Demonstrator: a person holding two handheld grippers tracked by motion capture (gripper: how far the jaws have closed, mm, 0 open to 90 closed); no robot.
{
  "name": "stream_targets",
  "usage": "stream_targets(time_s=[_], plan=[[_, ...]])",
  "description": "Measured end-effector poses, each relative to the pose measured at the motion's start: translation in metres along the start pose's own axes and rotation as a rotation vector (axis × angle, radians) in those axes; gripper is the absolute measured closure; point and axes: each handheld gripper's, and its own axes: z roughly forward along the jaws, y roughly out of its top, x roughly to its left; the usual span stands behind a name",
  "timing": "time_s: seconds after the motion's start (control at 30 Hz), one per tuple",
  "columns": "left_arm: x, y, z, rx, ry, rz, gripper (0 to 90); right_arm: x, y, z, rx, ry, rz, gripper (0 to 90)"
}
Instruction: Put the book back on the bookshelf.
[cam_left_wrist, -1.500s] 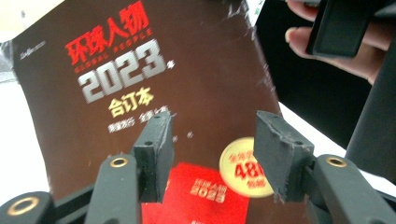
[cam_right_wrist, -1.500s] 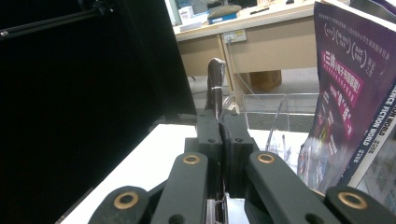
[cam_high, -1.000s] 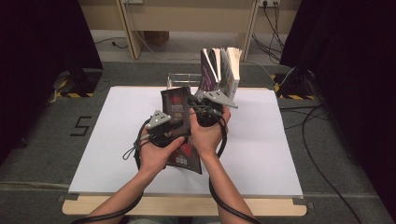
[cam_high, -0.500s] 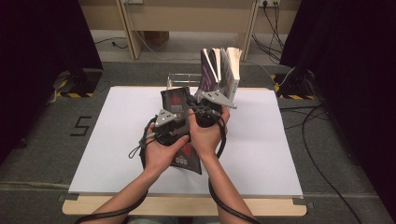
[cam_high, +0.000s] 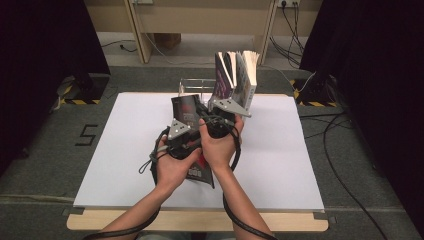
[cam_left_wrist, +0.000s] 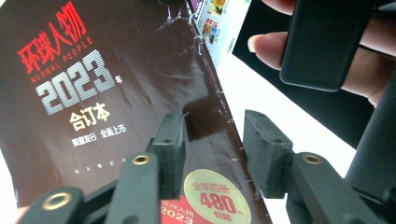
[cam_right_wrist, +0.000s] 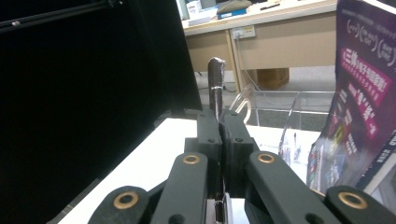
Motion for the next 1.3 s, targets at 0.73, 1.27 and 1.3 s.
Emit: stream_targets(time_s=[0.73, 1.27, 1.3], plan=[[0.014, -0.012, -0.025, -0.066, 0.038, -0.111, 87.3, 0.002, 0.004, 0.007, 0.047, 0.048, 0.007, 77.5], [0.028, -0.008, -0.04, -0.12, 0.031, -0.112, 87.6, -0.024, 0.002, -0.021, 0.035, 0.057, -0.006, 60.4], [0.028, -0.007, -0.041, -0.121, 0.031, -0.104, 87.6, -0.028, 0.001, -0.023, 0.037, 0.048, -0.007, 60.8]])
